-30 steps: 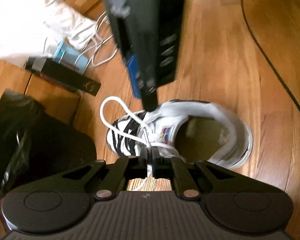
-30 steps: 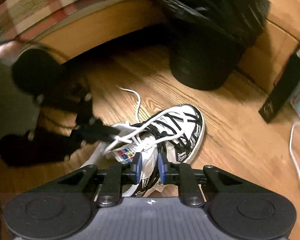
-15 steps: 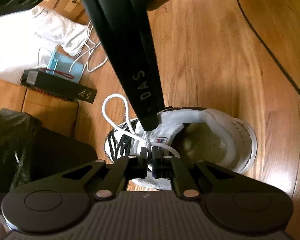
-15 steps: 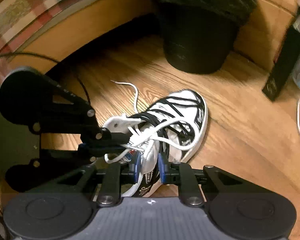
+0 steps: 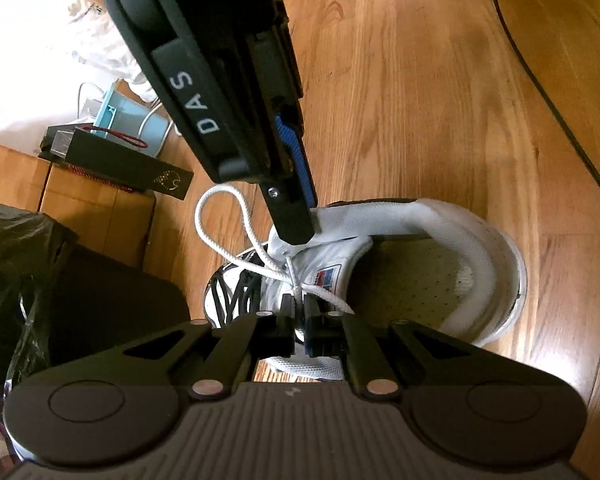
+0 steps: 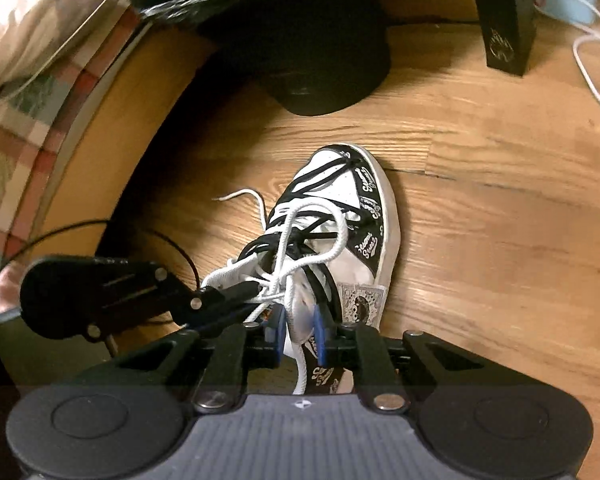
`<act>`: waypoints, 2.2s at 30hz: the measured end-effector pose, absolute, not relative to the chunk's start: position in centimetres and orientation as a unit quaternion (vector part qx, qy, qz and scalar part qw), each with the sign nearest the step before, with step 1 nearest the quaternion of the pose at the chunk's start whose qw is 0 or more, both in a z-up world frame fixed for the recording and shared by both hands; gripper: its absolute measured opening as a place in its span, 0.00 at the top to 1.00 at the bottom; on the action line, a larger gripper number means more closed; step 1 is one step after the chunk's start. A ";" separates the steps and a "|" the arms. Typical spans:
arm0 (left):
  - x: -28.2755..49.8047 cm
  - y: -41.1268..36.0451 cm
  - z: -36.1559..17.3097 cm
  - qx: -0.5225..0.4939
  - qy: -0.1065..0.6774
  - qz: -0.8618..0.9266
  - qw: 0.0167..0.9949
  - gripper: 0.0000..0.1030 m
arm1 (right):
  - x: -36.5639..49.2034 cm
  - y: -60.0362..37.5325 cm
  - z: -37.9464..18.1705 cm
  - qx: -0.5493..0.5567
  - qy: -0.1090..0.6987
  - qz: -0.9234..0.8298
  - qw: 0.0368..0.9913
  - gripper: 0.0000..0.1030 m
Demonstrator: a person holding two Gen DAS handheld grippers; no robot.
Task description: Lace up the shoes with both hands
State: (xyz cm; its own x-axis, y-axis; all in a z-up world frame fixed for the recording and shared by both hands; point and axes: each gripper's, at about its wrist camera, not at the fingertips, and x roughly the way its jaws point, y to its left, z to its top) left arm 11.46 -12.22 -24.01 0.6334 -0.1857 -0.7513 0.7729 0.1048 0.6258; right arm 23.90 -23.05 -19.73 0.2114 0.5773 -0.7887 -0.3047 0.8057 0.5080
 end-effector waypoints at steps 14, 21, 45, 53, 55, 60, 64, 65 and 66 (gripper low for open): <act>12.2 -12.6 -23.9 0.551 0.276 -0.338 0.712 0.95 | 24.2 -23.7 -20.1 0.146 0.562 0.288 0.762 0.82; 13.2 -12.7 -23.5 0.530 0.312 -0.332 0.715 0.95 | 24.3 -23.5 -20.1 0.146 0.564 0.287 0.760 0.81; 13.7 -12.9 -23.0 0.502 0.307 -0.335 0.736 0.95 | 24.2 -23.4 -20.0 0.148 0.564 0.287 0.760 0.81; 14.0 -13.4 -22.7 0.490 0.303 -0.336 0.745 0.95 | 24.4 -23.5 -20.0 0.155 0.569 0.285 0.756 0.80; 14.2 -13.5 -22.7 0.488 0.303 -0.336 0.746 0.95 | 24.4 -23.5 -19.9 0.154 0.569 0.285 0.756 0.79; 14.3 -13.7 -22.8 0.488 0.302 -0.337 0.747 0.95 | 24.8 -24.2 -18.9 0.181 0.559 0.281 0.759 0.79; 14.2 -13.7 -22.9 0.489 0.300 -0.336 0.747 0.95 | 25.5 -25.1 -19.3 0.230 0.551 0.231 0.768 0.79; 14.1 -13.7 -22.9 0.489 0.300 -0.336 0.747 0.95 | 25.6 -25.4 -19.7 0.256 0.553 0.216 0.763 0.79; 14.0 -13.7 -22.9 0.489 0.299 -0.336 0.747 0.95 | 25.8 -25.7 -20.2 0.284 0.558 0.200 0.753 0.79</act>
